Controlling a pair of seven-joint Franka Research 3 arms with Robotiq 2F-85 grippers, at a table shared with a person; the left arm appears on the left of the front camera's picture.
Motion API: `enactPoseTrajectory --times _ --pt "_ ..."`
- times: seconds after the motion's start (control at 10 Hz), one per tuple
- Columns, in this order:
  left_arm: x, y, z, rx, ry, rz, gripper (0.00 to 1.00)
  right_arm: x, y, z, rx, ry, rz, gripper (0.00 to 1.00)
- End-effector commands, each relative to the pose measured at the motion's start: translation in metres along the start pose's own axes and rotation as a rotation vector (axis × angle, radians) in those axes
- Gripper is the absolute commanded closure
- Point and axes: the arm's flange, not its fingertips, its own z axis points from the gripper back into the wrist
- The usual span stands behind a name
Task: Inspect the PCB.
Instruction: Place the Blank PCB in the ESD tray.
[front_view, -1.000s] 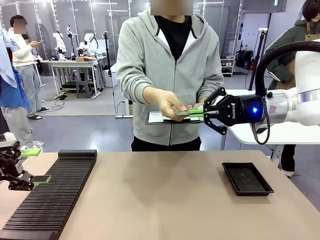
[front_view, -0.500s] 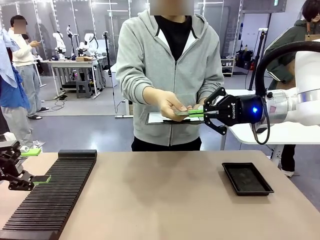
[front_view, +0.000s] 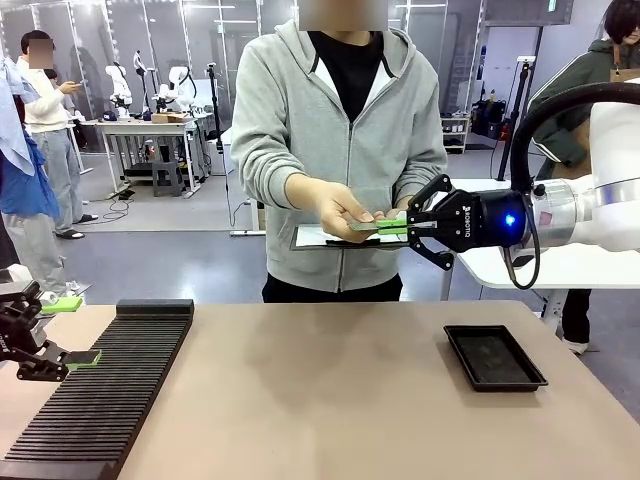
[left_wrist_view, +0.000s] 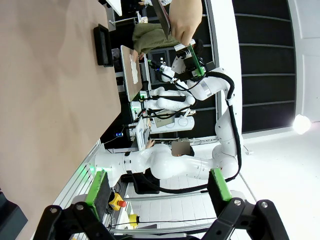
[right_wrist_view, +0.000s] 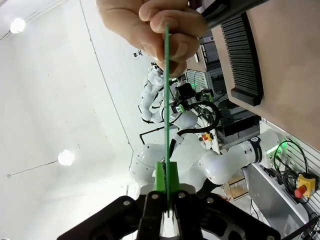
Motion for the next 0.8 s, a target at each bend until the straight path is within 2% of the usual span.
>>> enactPoseTrajectory --times 0.0,0.7 --pt "-0.002 0.0006 -0.0006 -0.001 0.001 -0.013 0.0 -0.0001 0.0014 -0.0008 0.0 0.001 -0.003 1.0" --pt "-0.002 0.0006 -0.0006 -0.001 0.001 -0.013 0.0 -0.0001 0.0014 -0.0008 0.0 0.001 -0.003 1.0"
